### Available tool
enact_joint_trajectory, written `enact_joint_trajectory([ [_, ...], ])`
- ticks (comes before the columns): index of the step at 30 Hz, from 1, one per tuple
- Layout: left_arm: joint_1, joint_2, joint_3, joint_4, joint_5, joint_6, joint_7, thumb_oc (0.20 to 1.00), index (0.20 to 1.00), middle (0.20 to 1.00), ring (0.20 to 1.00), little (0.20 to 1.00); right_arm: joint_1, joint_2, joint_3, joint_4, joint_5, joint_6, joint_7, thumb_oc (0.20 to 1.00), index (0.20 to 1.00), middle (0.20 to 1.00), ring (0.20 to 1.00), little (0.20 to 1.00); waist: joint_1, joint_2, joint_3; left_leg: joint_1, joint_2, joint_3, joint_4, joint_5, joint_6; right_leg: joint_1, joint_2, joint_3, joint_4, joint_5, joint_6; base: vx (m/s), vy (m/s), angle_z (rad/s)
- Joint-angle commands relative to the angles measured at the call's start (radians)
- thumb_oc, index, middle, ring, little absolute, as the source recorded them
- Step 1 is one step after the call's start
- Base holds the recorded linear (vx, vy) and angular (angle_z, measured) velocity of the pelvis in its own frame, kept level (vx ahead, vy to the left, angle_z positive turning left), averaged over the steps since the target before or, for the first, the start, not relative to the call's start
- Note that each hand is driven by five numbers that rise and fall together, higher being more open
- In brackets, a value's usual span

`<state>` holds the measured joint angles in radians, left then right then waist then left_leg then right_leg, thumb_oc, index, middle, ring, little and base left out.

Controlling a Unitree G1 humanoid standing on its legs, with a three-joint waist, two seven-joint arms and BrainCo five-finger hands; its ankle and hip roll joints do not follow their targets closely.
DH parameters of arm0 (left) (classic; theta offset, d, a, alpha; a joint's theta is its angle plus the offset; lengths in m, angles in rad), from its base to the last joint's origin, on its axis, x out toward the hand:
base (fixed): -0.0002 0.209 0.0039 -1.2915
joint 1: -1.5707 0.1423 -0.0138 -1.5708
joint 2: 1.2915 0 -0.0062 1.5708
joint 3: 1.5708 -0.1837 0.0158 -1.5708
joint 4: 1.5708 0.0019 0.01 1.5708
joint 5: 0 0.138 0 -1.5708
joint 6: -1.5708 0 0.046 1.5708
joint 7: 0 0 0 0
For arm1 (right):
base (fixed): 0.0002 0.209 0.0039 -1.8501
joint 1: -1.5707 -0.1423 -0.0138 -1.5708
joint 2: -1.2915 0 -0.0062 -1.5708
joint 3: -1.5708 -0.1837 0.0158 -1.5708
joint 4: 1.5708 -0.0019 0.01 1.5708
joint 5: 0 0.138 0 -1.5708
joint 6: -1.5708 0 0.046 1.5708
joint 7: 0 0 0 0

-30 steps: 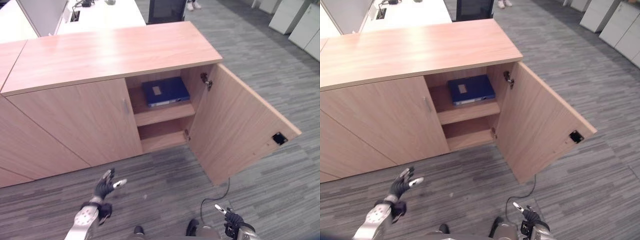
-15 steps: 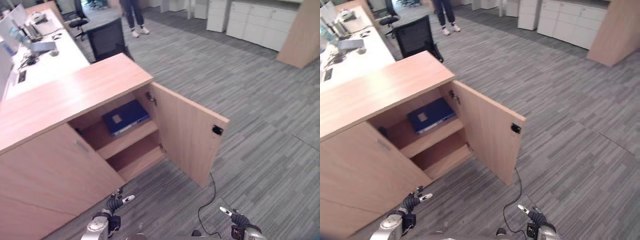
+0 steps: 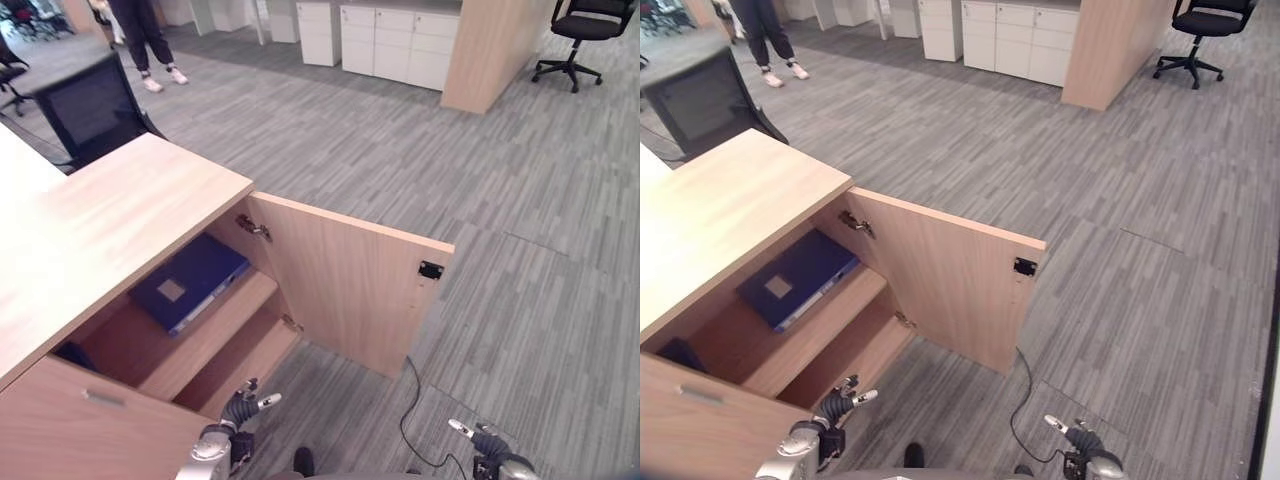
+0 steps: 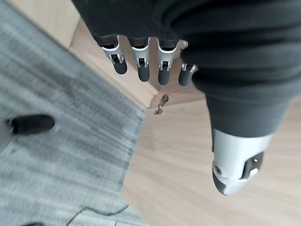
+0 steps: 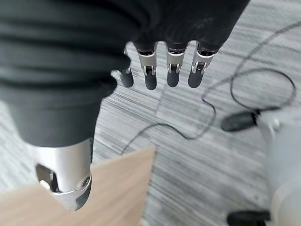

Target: Put the empty folder in the office cabinet

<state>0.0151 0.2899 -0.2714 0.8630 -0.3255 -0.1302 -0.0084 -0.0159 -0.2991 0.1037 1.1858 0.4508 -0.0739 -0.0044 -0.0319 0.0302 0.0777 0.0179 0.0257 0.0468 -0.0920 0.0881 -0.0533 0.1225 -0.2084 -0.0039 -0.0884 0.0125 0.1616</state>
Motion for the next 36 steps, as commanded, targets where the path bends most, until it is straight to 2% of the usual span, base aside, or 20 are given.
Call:
enact_joint_trajectory([
  [1, -0.026, 0.006, 0.02, -0.003, 0.04, -0.041, 0.003, 1.0, 1.0, 1.0, 1.0, 1.0, -0.088, -0.042, -0.038, 0.016, 0.008, -0.022, -0.021, 1.0, 1.0, 1.0, 1.0, 1.0, 0.028, -0.007, -0.006, 0.023, 0.069, -0.024, 0.005, -0.048, -0.046, 0.004, -0.005, -0.02, 0.013, -0.019, 0.057, 0.02, 0.178, -0.11],
  [3, -0.023, 0.033, 0.019, -0.023, 0.05, -0.035, -0.005, 1.0, 1.0, 1.0, 1.0, 1.0, -0.126, -0.076, -0.074, 0.005, 0.03, -0.027, -0.031, 1.0, 1.0, 1.0, 1.0, 1.0, 0.034, -0.025, -0.006, 0.033, 0.048, -0.014, 0.005, -0.069, -0.022, -0.024, -0.028, -0.01, 0.073, -0.015, 0.072, 0.01, 0.164, -0.11],
  [4, -0.023, 0.033, 0.019, -0.023, 0.049, -0.035, -0.005, 1.0, 1.0, 1.0, 1.0, 1.0, -0.127, -0.076, -0.074, 0.005, 0.031, -0.027, -0.031, 1.0, 1.0, 1.0, 1.0, 1.0, 0.035, -0.025, -0.006, 0.033, 0.048, -0.012, 0.005, -0.069, -0.022, -0.026, -0.028, -0.008, 0.075, -0.016, 0.072, 0.04, 0.111, -0.18],
  [7, -0.01, 0.075, 0.018, -0.071, 0.059, -0.031, -0.022, 1.0, 1.0, 1.0, 1.0, 1.0, -0.187, -0.141, -0.103, -0.003, 0.044, -0.029, -0.037, 1.0, 1.0, 1.0, 1.0, 1.0, 0.05, -0.037, 0.011, 0.053, 0.037, 0.005, 0.01, -0.096, 0.001, -0.074, -0.028, -0.013, 0.198, -0.026, 0.09, 0.0, 0.13, -0.22],
  [8, -0.005, 0.101, 0.016, -0.091, 0.063, -0.03, -0.033, 1.0, 1.0, 1.0, 1.0, 1.0, -0.235, -0.186, -0.107, 0.002, 0.046, -0.029, -0.041, 1.0, 1.0, 1.0, 1.0, 1.0, 0.063, -0.037, 0.023, 0.062, 0.04, 0.019, 0.011, -0.1, 0.009, -0.102, -0.029, -0.052, 0.262, -0.019, 0.098, -0.05, 0.101, -0.11],
  [9, -0.006, 0.101, 0.016, -0.092, 0.063, -0.029, -0.033, 1.0, 1.0, 1.0, 1.0, 1.0, -0.238, -0.187, -0.107, 0.004, 0.046, -0.03, -0.04, 1.0, 1.0, 1.0, 1.0, 1.0, 0.063, -0.037, 0.024, 0.062, 0.04, 0.019, 0.011, -0.101, 0.009, -0.104, -0.029, -0.051, 0.266, -0.02, 0.098, -0.02, 0.121, -0.34],
  [10, 0.001, 0.114, 0.011, -0.104, 0.063, -0.029, -0.042, 1.0, 1.0, 1.0, 1.0, 1.0, -0.286, -0.227, -0.103, 0.015, 0.053, -0.031, -0.043, 1.0, 1.0, 1.0, 1.0, 1.0, 0.069, -0.042, 0.03, 0.081, 0.037, 0.025, 0.009, -0.106, 0.014, -0.136, -0.016, -0.083, 0.303, 0.006, 0.1, 0.03, 0.086, -0.41],
  [12, -0.002, 0.123, 0.009, -0.114, 0.062, -0.025, -0.051, 1.0, 1.0, 1.0, 1.0, 1.0, -0.317, -0.267, -0.094, 0.008, 0.052, -0.034, -0.046, 1.0, 1.0, 1.0, 1.0, 1.0, 0.063, -0.045, 0.036, 0.095, 0.021, 0.019, 0.006, -0.107, 0.024, -0.158, 0.032, -0.081, 0.273, -0.003, 0.083, 0.05, 0.088, -0.22],
  [16, -0.008, 0.124, 0.005, -0.114, 0.055, -0.029, -0.054, 1.0, 1.0, 1.0, 1.0, 1.0, -0.34, -0.317, -0.095, -0.015, 0.058, -0.049, -0.055, 1.0, 1.0, 1.0, 1.0, 1.0, 0.059, -0.051, 0.032, 0.092, 0.002, -0.001, 0.007, -0.109, 0.03, -0.133, 0.059, -0.079, 0.206, -0.016, 0.053, 0.04, 0.02, 0.12],
  [17, -0.008, 0.117, -0.001, -0.104, 0.053, -0.031, -0.053, 1.0, 1.0, 1.0, 1.0, 1.0, -0.356, -0.334, -0.086, -0.02, 0.063, -0.056, -0.055, 1.0, 1.0, 1.0, 1.0, 1.0, 0.056, -0.055, 0.022, 0.094, -0.004, -0.013, 0.005, -0.111, 0.03, -0.113, 0.068, -0.057, 0.171, -0.014, 0.04, 0.06, -0.016, 0.22],
  [24, 0.032, 0.092, -0.005, -0.102, 0.033, -0.035, -0.052, 1.0, 1.0, 1.0, 1.0, 1.0, -0.4, -0.326, -0.026, -0.068, 0.051, -0.064, -0.055, 1.0, 1.0, 1.0, 1.0, 1.0, 0.064, -0.058, -0.014, 0.108, 0.0, -0.014, 0.005, -0.123, 0.02, -0.036, 0.066, -0.081, 0.05, 0.013, 0.03, 0.06, -0.035, 0.13],
  [28, 0.051, 0.074, -0.012, -0.096, 0.047, -0.028, -0.049, 1.0, 1.0, 1.0, 1.0, 1.0, -0.415, -0.252, 0.045, -0.174, 0.023, -0.066, -0.052, 1.0, 1.0, 1.0, 1.0, 1.0, 0.069, -0.057, -0.024, 0.122, 0.006, -0.013, 0.005, -0.129, 0.01, 0.003, 0.068, -0.085, 0.012, 0.018, 0.026, 0.04, -0.042, 0.06],
  [36, 0.062, 0.065, -0.029, -0.113, 0.055, -0.021, -0.046, 1.0, 1.0, 1.0, 1.0, 1.0, -0.427, -0.147, 0.12, -0.227, 0.012, -0.06, -0.044, 1.0, 1.0, 1.0, 1.0, 1.0, 0.08, -0.049, -0.026, 0.128, 0.01, -0.021, 0.005, -0.127, 0.005, 0.016, 0.068, -0.096, 0.009, 0.01, 0.018, 0.01, -0.013, 0.0],
])
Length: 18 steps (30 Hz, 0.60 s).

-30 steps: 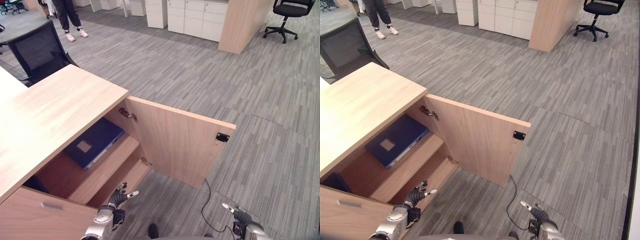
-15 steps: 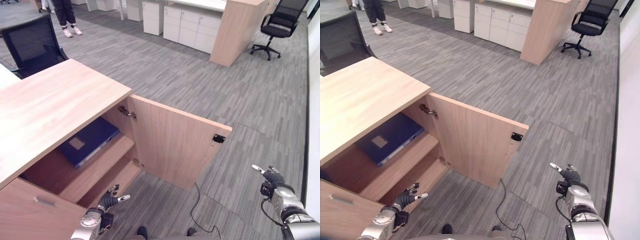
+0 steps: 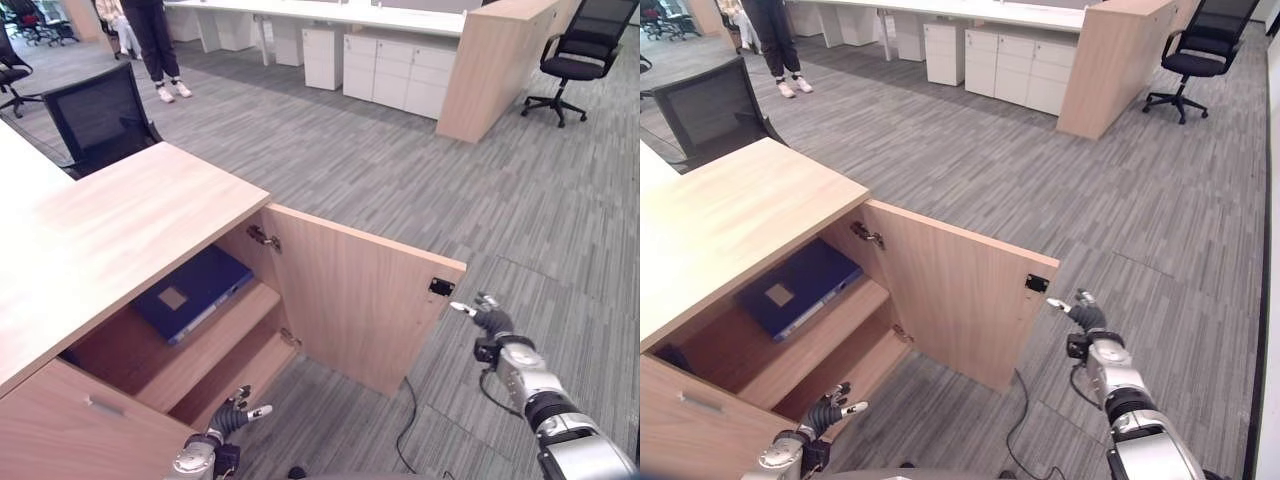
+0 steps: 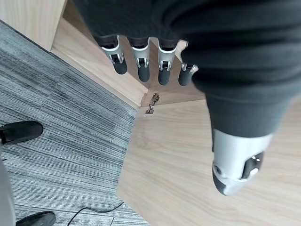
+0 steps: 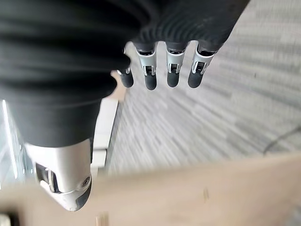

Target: Put the empty folder in the office cabinet

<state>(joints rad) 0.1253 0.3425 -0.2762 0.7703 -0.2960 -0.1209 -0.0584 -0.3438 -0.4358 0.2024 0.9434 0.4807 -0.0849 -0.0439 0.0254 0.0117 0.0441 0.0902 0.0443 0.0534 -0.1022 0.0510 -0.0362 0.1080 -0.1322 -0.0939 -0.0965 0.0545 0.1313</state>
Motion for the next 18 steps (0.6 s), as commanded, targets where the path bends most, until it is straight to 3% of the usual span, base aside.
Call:
enact_joint_trajectory([
  [1, -0.049, 0.01, -0.023, -0.026, 0.022, -0.026, 0.009, 1.0, 1.0, 1.0, 1.0, 1.0, -0.087, 0.036, 0.052, -0.022, -0.02, -0.046, 0.003, 1.0, 1.0, 1.0, 1.0, 1.0, 0.028, -0.028, 0.009, 0.053, -0.006, -0.033, 0.015, -0.086, -0.014, 0.033, -0.006, -0.011, 0.017, -0.035, 0.046, 0.02, -0.037, 0.04],
  [18, -0.047, 0.003, -0.016, -0.035, 0.024, -0.018, 0.028, 1.0, 1.0, 1.0, 1.0, 1.0, -0.051, 0.192, 0.168, -0.095, -0.02, -0.031, 0.035, 1.0, 1.0, 1.0, 1.0, 1.0, 0.057, -0.027, 0.011, 0.042, 0.008, -0.075, 0.015, -0.07, -0.024, 0.05, 0.002, -0.044, 0.015, -0.053, 0.033, 0.0, -0.014, 0.05],
])
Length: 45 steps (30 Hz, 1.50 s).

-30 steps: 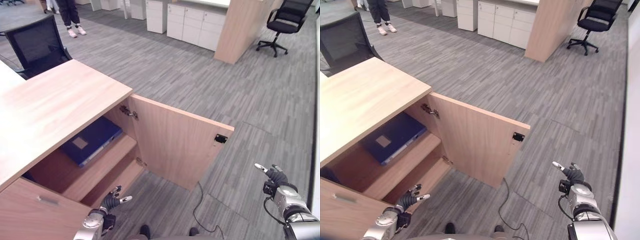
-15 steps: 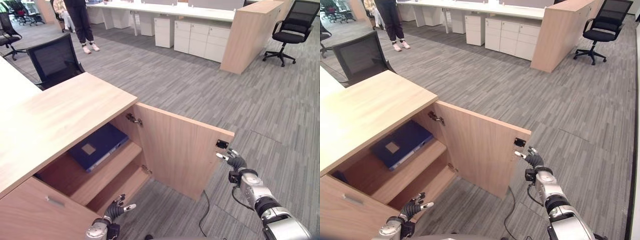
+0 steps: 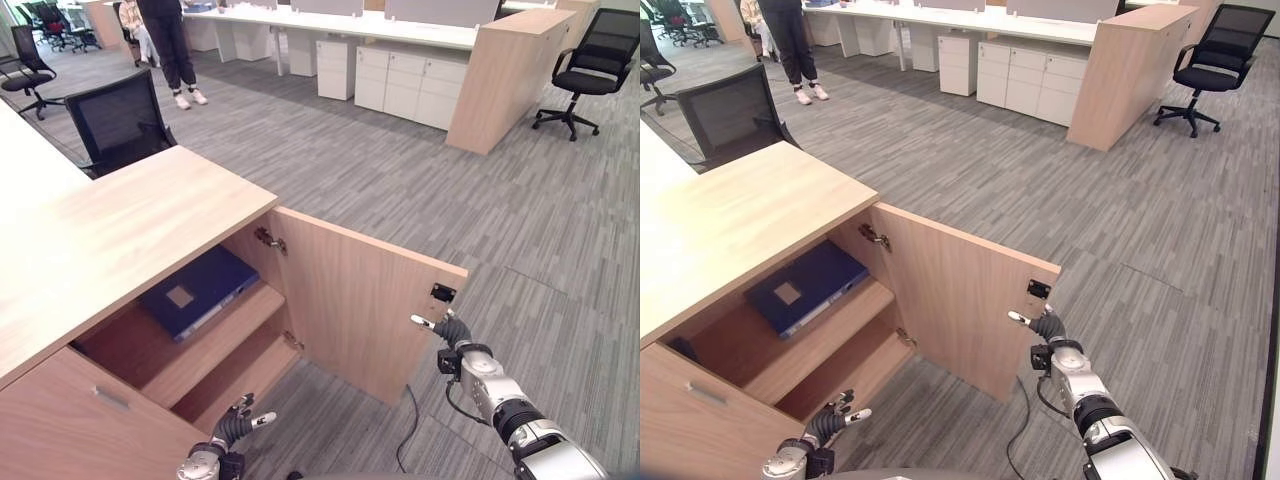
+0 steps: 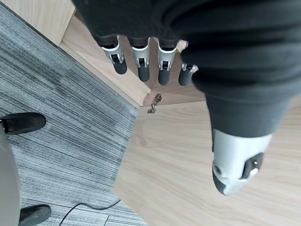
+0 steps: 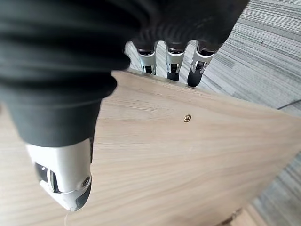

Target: Put the empty folder in the office cabinet

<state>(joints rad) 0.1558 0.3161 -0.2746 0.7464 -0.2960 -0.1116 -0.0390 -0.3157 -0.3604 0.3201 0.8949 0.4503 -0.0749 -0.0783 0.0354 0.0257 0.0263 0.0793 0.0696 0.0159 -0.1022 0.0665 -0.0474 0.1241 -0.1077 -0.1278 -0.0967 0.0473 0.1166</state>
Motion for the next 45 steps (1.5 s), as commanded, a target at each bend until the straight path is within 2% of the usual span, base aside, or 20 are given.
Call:
enact_joint_trajectory([
  [1, -0.078, 0.029, -0.017, -0.011, 0.025, -0.027, 0.009, 1.0, 1.0, 1.0, 1.0, 1.0, -0.076, 0.12, 0.056, -0.052, 0.013, -0.04, 0.072, 1.0, 1.0, 1.0, 1.0, 1.0, 0.049, -0.041, 0.028, 0.052, -0.017, -0.04, 0.015, -0.085, -0.013, 0.034, -0.023, -0.012, 0.015, -0.047, 0.048, 0.0, -0.017, 0.04],
  [7, -0.089, 0.033, 0.001, -0.003, 0.033, -0.026, 0.02, 1.0, 1.0, 1.0, 1.0, 1.0, -0.03, 0.112, 0.081, -0.167, 0.018, -0.045, 0.096, 1.0, 1.0, 1.0, 1.0, 1.0, 0.047, -0.046, 0.033, 0.044, -0.013, -0.054, 0.015, -0.077, -0.019, 0.034, -0.02, -0.023, 0.019, -0.051, 0.044, -0.01, -0.013, 0.07],
  [13, -0.1, 0.029, 0.033, 0.013, 0.042, -0.03, 0.028, 1.0, 1.0, 1.0, 1.0, 1.0, 0.096, 0.032, 0.081, -0.365, -0.038, -0.051, 0.142, 1.0, 1.0, 1.0, 1.0, 1.0, 0.04, -0.054, 0.036, 0.026, -0.008, -0.08, 0.015, -0.063, -0.03, 0.033, -0.016, -0.047, 0.02, -0.058, 0.038, -0.02, -0.028, 0.15],
  [19, -0.105, 0.024, 0.055, 0.036, 0.047, -0.039, 0.026, 1.0, 1.0, 1.0, 1.0, 1.0, 0.226, -0.038, 0.047, -0.496, -0.098, -0.067, 0.183, 1.0, 1.0, 1.0, 1.0, 1.0, 0.042, -0.056, 0.042, -0.029, -0.008, -0.145, 0.015, -0.033, -0.058, 0.026, -0.009, -0.112, 0.017, -0.066, 0.032, -0.04, -0.058, 0.34],
  [23, -0.1, 0.018, 0.076, 0.049, 0.032, -0.045, 0.036, 1.0, 1.0, 1.0, 1.0, 1.0, 0.262, -0.036, 0.068, -0.529, -0.113, -0.074, 0.202, 1.0, 1.0, 1.0, 1.0, 1.0, 0.05, -0.054, 0.053, -0.052, -0.001, -0.17, 0.015, -0.019, -0.07, 0.018, 0.001, -0.129, 0.01, -0.067, 0.027, -0.03, -0.06, 0.36],
  [26, -0.115, 0.013, 0.092, 0.069, 0.011, -0.048, 0.053, 1.0, 1.0, 1.0, 1.0, 1.0, 0.253, -0.033, 0.097, -0.547, -0.116, -0.085, 0.206, 1.0, 1.0, 1.0, 1.0, 1.0, 0.071, -0.057, 0.1, -0.102, 0.011, -0.171, 0.066, 0.002, -0.079, 0.007, -0.002, -0.125, 0.009, -0.067, 0.024, -0.15, -0.02, 0.1],
  [27, -0.128, 0.009, 0.091, 0.069, 0.003, -0.051, 0.06, 1.0, 1.0, 1.0, 1.0, 1.0, 0.246, -0.041, 0.097, -0.557, -0.112, -0.088, 0.202, 1.0, 1.0, 1.0, 1.0, 1.0, 0.071, -0.065, 0.129, -0.171, 0.007, -0.136, 0.15, -0.002, -0.089, -0.001, -0.019, -0.144, 0.009, -0.06, 0.026, -0.33, 0.037, 0.11],
  [28, -0.141, 0.0, 0.09, 0.07, 0.005, -0.051, 0.065, 1.0, 1.0, 1.0, 1.0, 1.0, 0.242, -0.047, 0.101, -0.56, -0.108, -0.09, 0.2, 1.0, 1.0, 1.0, 1.0, 1.0, 0.056, -0.07, 0.136, -0.209, 0.027, -0.039, 0.21, -0.015, -0.085, -0.012, -0.036, -0.174, 0.009, -0.055, 0.028, -0.37, 0.076, 0.35],
  [29, -0.149, -0.007, 0.092, 0.061, 0.007, -0.052, 0.062, 1.0, 1.0, 1.0, 1.0, 1.0, 0.23, -0.044, 0.119, -0.566, -0.105, -0.09, 0.195, 1.0, 1.0, 1.0, 1.0, 1.0, 0.032, -0.082, 0.136, -0.207, 0.097, 0.17, 0.28, -0.037, -0.067, -0.03, -0.059, -0.228, 0.01, -0.05, 0.027, -0.23, 0.068, 1.13],
  [30, -0.148, -0.007, 0.094, 0.061, 0.008, -0.052, 0.062, 1.0, 1.0, 1.0, 1.0, 1.0, 0.229, -0.044, 0.12, -0.565, -0.105, -0.09, 0.195, 1.0, 1.0, 1.0, 1.0, 1.0, 0.035, -0.081, 0.134, -0.211, 0.101, 0.174, 0.289, -0.044, -0.068, -0.033, -0.057, -0.223, 0.011, -0.05, 0.026, -0.19, 0.032, 1.45],
  [31, -0.147, -0.006, 0.095, 0.062, 0.01, -0.054, 0.06, 1.0, 1.0, 1.0, 1.0, 1.0, 0.229, -0.042, 0.125, -0.567, -0.108, -0.088, 0.193, 1.0, 1.0, 1.0, 1.0, 1.0, 0.032, -0.084, 0.137, -0.223, 0.12, 0.221, 0.357, -0.049, -0.067, -0.032, -0.06, -0.239, 0.012, -0.05, 0.021, -0.06, 0.016, 1.24],
  [32, -0.14, -0.004, 0.097, 0.073, 0.019, -0.056, 0.06, 1.0, 1.0, 1.0, 1.0, 1.0, 0.239, -0.036, 0.128, -0.572, -0.109, -0.083, 0.201, 1.0, 1.0, 1.0, 1.0, 1.0, 0.027, -0.082, 0.13, -0.202, 0.125, 0.255, 0.356, -0.078, -0.067, -0.023, -0.063, -0.259, 0.012, -0.058, 0.02, -0.06, 0.016, 0.47],
  [33, -0.14, -0.004, 0.097, 0.073, 0.019, -0.056, 0.06, 1.0, 1.0, 1.0, 1.0, 1.0, 0.239, -0.036, 0.128, -0.572, -0.109, -0.083, 0.201, 1.0, 1.0, 1.0, 1.0, 1.0, 0.027, -0.082, 0.13, -0.202, 0.125, 0.255, 0.356, -0.078, -0.067, -0.023, -0.063, -0.259, 0.012, -0.058, 0.02, 0.03, 0.089, 0.3],
  [34, -0.13, -0.014, 0.09, 0.091, 0.03, -0.054, 0.054, 1.0, 1.0, 1.0, 1.0, 1.0, 0.262, -0.029, 0.124, -0.583, -0.113, -0.075, 0.215, 1.0, 1.0, 1.0, 1.0, 1.0, 0.019, -0.065, 0.109, -0.125, 0.104, 0.287, 0.233, -0.084, -0.064, -0.002, -0.062, -0.295, 0.017, -0.053, 0.031, 0.07, 0.132, 0.54],
  [35, -0.129, -0.017, 0.085, 0.107, 0.039, -0.051, 0.052, 1.0, 1.0, 1.0, 1.0, 1.0, 0.27, -0.021, 0.124, -0.585, -0.117, -0.071, 0.22, 1.0, 1.0, 1.0, 1.0, 1.0, 0.017, -0.063, 0.101, -0.103, 0.088, 0.272, 0.198, -0.082, -0.059, 0.006, -0.064, -0.303, 0.024, -0.048, 0.034, 0.07, 0.179, 0.81],
  [37, -0.143, -0.011, 0.073, 0.118, 0.052, -0.048, 0.053, 1.0, 1.0, 1.0, 1.0, 1.0, 0.275, -0.012, 0.124, -0.573, -0.129, -0.061, 0.222, 1.0, 1.0, 1.0, 1.0, 1.0, 0.017, -0.071, 0.092, -0.103, 0.067, 0.236, 0.173, -0.068, -0.057, 0.017, -0.083, -0.334, 0.038, -0.044, 0.035, 0.06, 0.185, 1.38],
  [38, -0.143, -0.001, 0.061, 0.102, 0.071, -0.046, 0.043, 1.0, 1.0, 1.0, 1.0, 1.0, 0.291, 0.0, 0.125, -0.579, -0.134, -0.055, 0.228, 1.0, 1.0, 1.0, 1.0, 1.0, 0.03, -0.08, 0.082, -0.097, 0.049, 0.215, 0.164, -0.079, -0.041, 0.03, -0.103, -0.361, 0.059, -0.051, 0.038, 0.08, 0.178, 1.28],
  [41, -0.149, 0.007, 0.058, 0.1, 0.079, -0.04, 0.045, 1.0, 1.0, 1.0, 1.0, 1.0, 0.287, 0.015, 0.129, -0.567, -0.143, -0.05, 0.23, 1.0, 1.0, 1.0, 1.0, 1.0, 0.047, -0.089, 0.077, -0.101, 0.035, 0.195, 0.167, -0.09, -0.03, 0.03, -0.124, -0.379, 0.092, -0.057, 0.044, 0.04, 0.153, 0.41],
  [44, -0.153, 0.018, 0.064, 0.088, 0.077, -0.034, 0.045, 1.0, 1.0, 1.0, 1.0, 1.0, 0.26, 0.034, 0.134, -0.562, -0.156, -0.048, 0.223, 1.0, 1.0, 1.0, 1.0, 1.0, 0.067, -0.089, 0.088, -0.086, 0.017, 0.179, 0.157, -0.109, -0.002, -0.017, -0.171, -0.392, 0.217, -0.051, 0.063, 0.0, 0.159, 0.35],
  [45, -0.156, 0.03, 0.061, 0.082, 0.087, -0.034, 0.044, 1.0, 1.0, 1.0, 1.0, 1.0, 0.246, 0.047, 0.131, -0.557, -0.155, -0.047, 0.219, 1.0, 1.0, 1.0, 1.0, 1.0, 0.067, -0.088, 0.101, -0.073, 0.0, 0.163, 0.149, -0.115, 0.018, -0.061, -0.219, -0.364, 0.33, -0.001, 0.093, 0.01, 0.186, 0.29],
])
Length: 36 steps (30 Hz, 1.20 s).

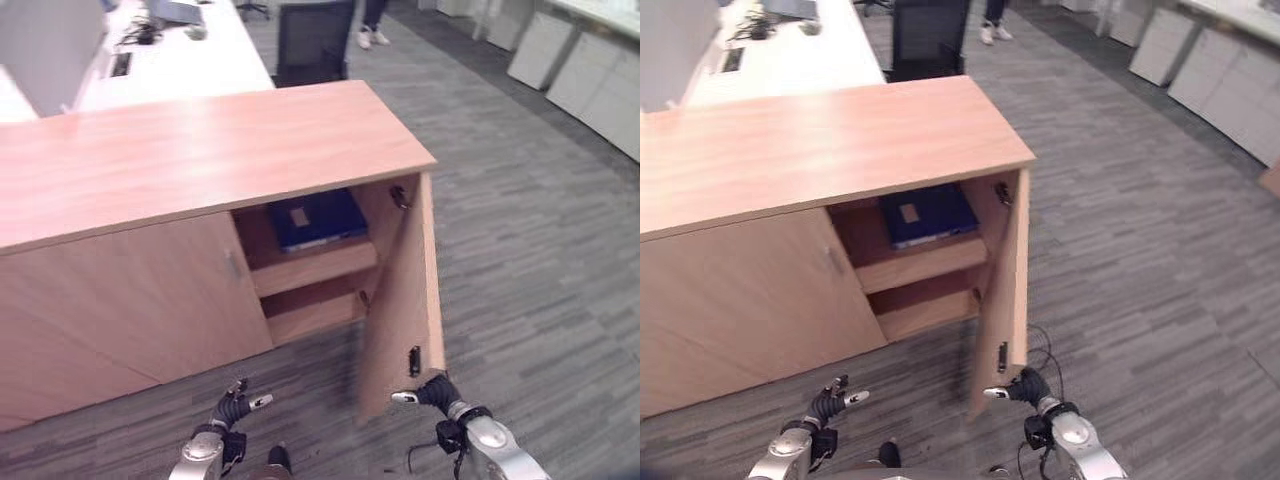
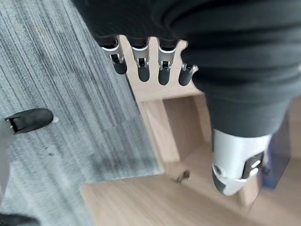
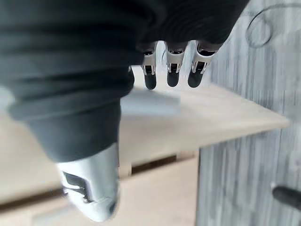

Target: Put the empty folder in the office cabinet

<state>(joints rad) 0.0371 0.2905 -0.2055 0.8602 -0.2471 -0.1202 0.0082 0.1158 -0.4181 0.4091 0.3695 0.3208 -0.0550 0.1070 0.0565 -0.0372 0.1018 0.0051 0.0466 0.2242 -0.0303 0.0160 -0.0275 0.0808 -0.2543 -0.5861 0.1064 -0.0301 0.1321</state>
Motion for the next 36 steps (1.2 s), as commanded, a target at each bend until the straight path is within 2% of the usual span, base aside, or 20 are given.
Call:
enact_joint_trajectory([
  [1, -0.038, 0.06, -0.009, -0.033, 0.042, -0.026, -0.005, 1.0, 1.0, 1.0, 1.0, 1.0, -0.186, 0.109, 0.038, -0.036, -0.025, -0.068, 0.033, 1.0, 1.0, 1.0, 1.0, 1.0, 0.042, -0.023, 0.029, 0.008, 0.019, -0.057, 0.071, -0.065, 0.002, -0.036, -0.078, 0.121, 0.157, 0.089, 0.088, 0.01, 0.129, 0.41],
  [2, -0.039, 0.06, -0.009, -0.033, 0.042, -0.026, -0.005, 1.0, 1.0, 1.0, 1.0, 1.0, -0.186, 0.109, 0.038, -0.036, -0.025, -0.068, 0.033, 1.0, 1.0, 1.0, 1.0, 1.0, 0.041, -0.024, 0.025, 0.001, 0.018, -0.057, 0.07, -0.06, 0.003, -0.041, -0.078, 0.12, 0.154, 0.094, 0.087, 0.04, 0.045, 0.54],
  [4, -0.041, 0.065, -0.009, -0.031, 0.045, -0.032, -0.001, 1.0, 1.0, 1.0, 1.0, 1.0, -0.176, 0.111, 0.029, -0.052, -0.017, -0.07, 0.032, 1.0, 1.0, 1.0, 1.0, 1.0, 0.024, -0.017, 0.03, 0.025, 0.014, -0.094, 0.051, -0.064, 0.005, -0.07, -0.054, 0.22, 0.157, 0.086, 0.09, 0.11, 0.037, 0.72],
  [5, -0.04, 0.063, -0.008, -0.019, 0.033, -0.037, 0.001, 1.0, 1.0, 1.0, 1.0, 1.0, -0.156, 0.1, 0.015, -0.066, -0.006, -0.075, 0.032, 1.0, 1.0, 1.0, 1.0, 1.0, 0.006, -0.009, 0.025, 0.036, 0.008, -0.141, 0.032, -0.058, 0.004, -0.085, 0.012, 0.317, 0.086, 0.03, 0.071, 0.12, 0.017, 0.67],
  [6, -0.041, 0.062, -0.008, -0.019, 0.033, -0.037, 0.001, 1.0, 1.0, 1.0, 1.0, 1.0, -0.156, 0.099, 0.015, -0.067, -0.006, -0.075, 0.032, 1.0, 1.0, 1.0, 1.0, 1.0, 0.005, -0.009, 0.022, 0.032, 0.009, -0.142, 0.032, -0.055, 0.003, -0.088, 0.013, 0.316, 0.081, 0.035, 0.07, 0.16, 0.002, 0.61],
  [7, -0.04, 0.06, -0.008, -0.012, 0.03, -0.04, 0.0, 1.0, 1.0, 1.0, 1.0, 1.0, -0.146, 0.092, 0.008, -0.077, 0.001, -0.076, 0.033, 1.0, 1.0, 1.0, 1.0, 1.0, -0.007, -0.011, 0.022, 0.044, 0.0, -0.168, 0.023, -0.059, 0.004, -0.091, 0.04, 0.375, 0.03, 0.028, 0.069, 0.16, 0.014, 0.78],
  [8, -0.043, 0.055, -0.015, 0.008, 0.04, -0.041, -0.002, 1.0, 1.0, 1.0, 1.0, 1.0, -0.132, 0.079, -0.011, -0.103, 0.006, -0.076, 0.032, 1.0, 1.0, 1.0, 1.0, 1.0, -0.028, -0.014, 0.024, 0.061, -0.015, -0.209, 0.01, -0.062, 0.007, -0.126, 0.061, 0.456, -0.01, 0.049, 0.071, 0.16, 0.015, 0.73],
  [10, -0.049, 0.052, -0.023, 0.016, 0.045, -0.044, -0.003, 1.0, 1.0, 1.0, 1.0, 1.0, -0.124, 0.077, -0.024, -0.101, 0.016, -0.077, 0.031, 1.0, 1.0, 1.0, 1.0, 1.0, -0.03, -0.02, 0.023, 0.062, -0.023, -0.226, 0.011, -0.066, 0.007, -0.109, 0.058, 0.464, -0.044, 0.052, 0.071, 0.06, 0.004, 0.76],
  [13, -0.026, 0.039, -0.028, 0.017, 0.055, -0.044, -0.012, 1.0, 1.0, 1.0, 1.0, 1.0, -0.118, 0.071, -0.067, -0.092, 0.022, -0.087, 0.013, 1.0, 1.0, 1.0, 1.0, 1.0, -0.02, -0.021, -0.012, 0.075, -0.03, -0.256, -0.025, -0.054, 0.004, -0.047, 0.058, 0.427, -0.114, 0.073, 0.071, 0.1, -0.038, 0.92],
  [18, -0.002, 0.035, -0.041, -0.009, 0.057, -0.041, -0.022, 1.0, 1.0, 1.0, 1.0, 1.0, -0.16, 0.062, -0.119, -0.022, 0.006, -0.099, -0.035, 1.0, 1.0, 1.0, 1.0, 1.0, -0.007, -0.016, -0.036, 0.083, -0.029, -0.283, -0.044, -0.047, -0.005, -0.004, 0.061, 0.396, -0.158, 0.077, 0.067, 0.06, -0.027, 0.13],
  [23, 0.019, 0.051, -0.077, -0.043, 0.068, -0.036, -0.043, 1.0, 1.0, 1.0, 1.0, 1.0, -0.265, 0.036, -0.208, 0.134, 0.003, -0.111, -0.128, 1.0, 1.0, 1.0, 1.0, 1.0, 0.02, -0.015, -0.05, 0.088, -0.027, -0.31, -0.05, -0.046, -0.011, 0.024, 0.066, 0.363, -0.174, 0.072, 0.06, 0.04, -0.04, 0.2],
  [25, 0.026, 0.067, -0.093, -0.065, 0.052, -0.036, -0.054, 1.0, 1.0, 1.0, 1.0, 1.0, -0.351, 0.003, -0.233, 0.28, 0.011, -0.112, -0.17, 1.0, 1.0, 1.0, 1.0, 1.0, 0.043, -0.015, -0.053, 0.085, -0.026, -0.332, -0.049, -0.044, -0.013, 0.034, 0.069, 0.342, -0.173, 0.066, 0.057, 0.02, -0.048, 0.1],
  [32, 0.02, 0.098, -0.139, -0.075, 0.037, -0.031, -0.078, 1.0, 1.0, 1.0, 1.0, 1.0, -0.521, -0.084, -0.207, 0.467, 0.011, -0.089, -0.178, 1.0, 1.0, 1.0, 1.0, 1.0, 0.084, -0.017, -0.054, 0.067, -0.028, -0.393, -0.047, -0.035, -0.024, 0.049, 0.069, 0.286, -0.164, 0.049, 0.046, 0.01, -0.043, 0.27],
  [36, 0.018, 0.103, -0.164, -0.08, 0.022, -0.03, -0.08, 1.0, 1.0, 1.0, 1.0, 1.0, -0.628, -0.103, -0.185, 0.56, 0.029, -0.084, -0.19, 1.0, 1.0, 1.0, 1.0, 1.0, 0.109, -0.017, -0.056, 0.052, -0.033, -0.43, -0.047, -0.026, -0.034, 0.062, 0.074, 0.25, -0.168, 0.041, 0.04, 0.01, -0.035, 0.32],
])
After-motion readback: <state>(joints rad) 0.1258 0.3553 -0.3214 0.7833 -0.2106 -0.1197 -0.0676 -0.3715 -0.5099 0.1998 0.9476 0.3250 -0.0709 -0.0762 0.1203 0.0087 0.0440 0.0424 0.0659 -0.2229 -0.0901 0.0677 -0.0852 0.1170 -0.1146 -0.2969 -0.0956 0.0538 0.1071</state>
